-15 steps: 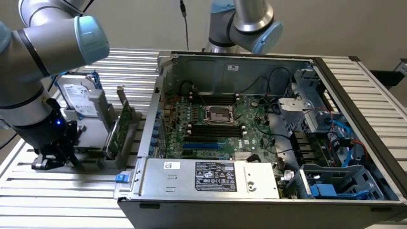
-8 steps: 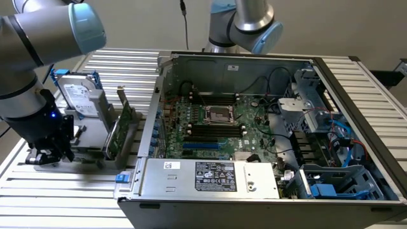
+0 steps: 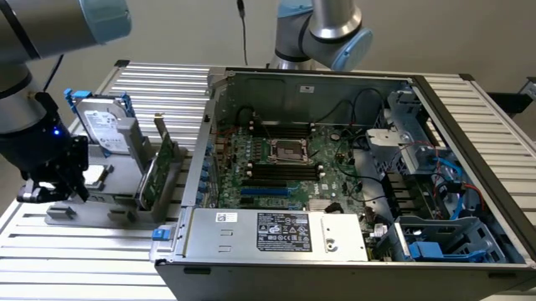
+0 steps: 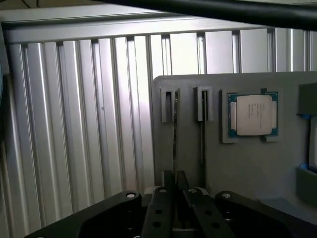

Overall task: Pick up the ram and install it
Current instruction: 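Pick up the ram and move it above insertion slot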

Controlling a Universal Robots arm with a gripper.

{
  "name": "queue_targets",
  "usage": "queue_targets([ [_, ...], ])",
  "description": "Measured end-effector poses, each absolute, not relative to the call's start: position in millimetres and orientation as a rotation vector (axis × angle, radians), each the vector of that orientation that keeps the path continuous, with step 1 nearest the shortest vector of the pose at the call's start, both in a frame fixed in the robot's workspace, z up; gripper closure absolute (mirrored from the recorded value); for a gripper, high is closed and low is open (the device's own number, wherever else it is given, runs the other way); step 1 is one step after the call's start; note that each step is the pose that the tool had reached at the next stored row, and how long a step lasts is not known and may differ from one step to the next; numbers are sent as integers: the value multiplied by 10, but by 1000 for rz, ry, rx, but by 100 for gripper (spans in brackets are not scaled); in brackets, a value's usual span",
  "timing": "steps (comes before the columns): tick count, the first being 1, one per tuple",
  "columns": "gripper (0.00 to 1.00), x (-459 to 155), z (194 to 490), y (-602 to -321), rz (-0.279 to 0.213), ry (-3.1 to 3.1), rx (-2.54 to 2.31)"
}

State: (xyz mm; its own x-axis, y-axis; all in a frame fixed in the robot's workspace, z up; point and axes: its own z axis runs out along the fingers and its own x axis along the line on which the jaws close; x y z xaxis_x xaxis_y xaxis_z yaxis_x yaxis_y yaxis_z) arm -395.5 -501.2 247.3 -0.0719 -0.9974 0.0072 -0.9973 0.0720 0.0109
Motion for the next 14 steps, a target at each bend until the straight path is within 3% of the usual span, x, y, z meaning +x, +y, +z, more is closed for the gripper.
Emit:
queue_targets([
  [14,85,-3945,3111,-4978,-5,-2262,2161],
])
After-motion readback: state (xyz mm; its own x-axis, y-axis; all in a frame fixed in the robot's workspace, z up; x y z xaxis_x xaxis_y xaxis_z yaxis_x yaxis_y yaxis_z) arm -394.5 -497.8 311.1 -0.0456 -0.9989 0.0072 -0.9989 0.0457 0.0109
